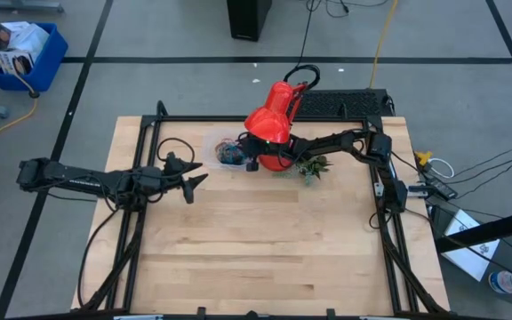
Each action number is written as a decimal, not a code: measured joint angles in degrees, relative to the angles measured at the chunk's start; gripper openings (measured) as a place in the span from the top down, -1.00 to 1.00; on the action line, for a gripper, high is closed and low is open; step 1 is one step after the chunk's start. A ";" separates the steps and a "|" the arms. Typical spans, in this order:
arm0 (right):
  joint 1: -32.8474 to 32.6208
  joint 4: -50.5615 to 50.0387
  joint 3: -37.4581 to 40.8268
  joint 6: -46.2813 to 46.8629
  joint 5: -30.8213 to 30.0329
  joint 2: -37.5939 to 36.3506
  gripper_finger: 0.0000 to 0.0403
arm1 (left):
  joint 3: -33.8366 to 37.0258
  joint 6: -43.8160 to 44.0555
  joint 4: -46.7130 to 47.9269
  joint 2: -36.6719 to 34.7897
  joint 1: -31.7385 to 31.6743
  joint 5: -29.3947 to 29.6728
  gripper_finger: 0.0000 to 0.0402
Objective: Pick and place rubber bands into bin
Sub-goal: Put the black rubber band into the transparent bin, then return to Home Position
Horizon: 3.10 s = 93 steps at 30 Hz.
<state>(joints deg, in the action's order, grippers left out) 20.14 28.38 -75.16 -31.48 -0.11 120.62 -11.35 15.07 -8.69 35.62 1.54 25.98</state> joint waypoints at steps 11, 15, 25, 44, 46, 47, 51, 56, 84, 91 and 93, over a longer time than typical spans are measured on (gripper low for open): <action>-0.35 -5.83 0.12 10.88 0.20 -3.46 0.37 | 0.00 -0.04 0.02 0.00 -0.01 0.04 -0.11; -1.21 -10.46 0.11 11.15 0.18 -6.37 0.41 | 0.00 -0.07 0.00 0.00 -0.02 0.07 -0.11; -6.30 -11.44 8.50 13.51 3.22 -14.23 0.41 | 0.00 -0.07 0.00 0.00 -0.02 -0.42 -0.11; -14.67 3.67 46.14 20.25 3.22 -56.95 0.43 | 0.00 -0.39 -3.81 -2.01 -0.02 -0.12 -0.11; -14.71 3.48 48.94 21.51 3.22 -62.19 0.44 | 0.00 -0.40 -2.87 -3.63 -0.02 -0.98 -0.11; -14.71 3.58 50.29 22.91 3.22 -64.67 0.43 | 0.00 -0.38 -2.46 -4.48 -0.02 -1.40 -0.11; -14.67 3.56 55.85 26.51 3.22 -74.62 0.42 | 0.00 -0.37 0.87 -8.30 -0.02 -2.01 -0.11; -14.64 3.11 62.15 28.42 3.22 -85.24 0.42 | 0.00 -1.35 2.70 -12.77 -0.02 -1.88 -0.11; -14.60 -23.07 65.79 29.76 -1.36 -109.69 0.42 | 0.00 -4.00 13.26 -29.72 -0.02 -0.52 -0.11; -14.60 -21.38 69.51 29.31 -1.35 -113.59 0.42 | 3.46 -3.85 9.36 -29.68 -0.02 -0.44 -0.11; -14.60 -18.17 71.34 29.32 -1.34 -114.13 0.42 | 5.29 -3.85 6.39 -29.70 -0.02 -0.44 -0.11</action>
<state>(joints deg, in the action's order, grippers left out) 5.54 10.21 -3.82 -2.17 -1.44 6.49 -6.07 11.22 -2.29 5.91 1.52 25.54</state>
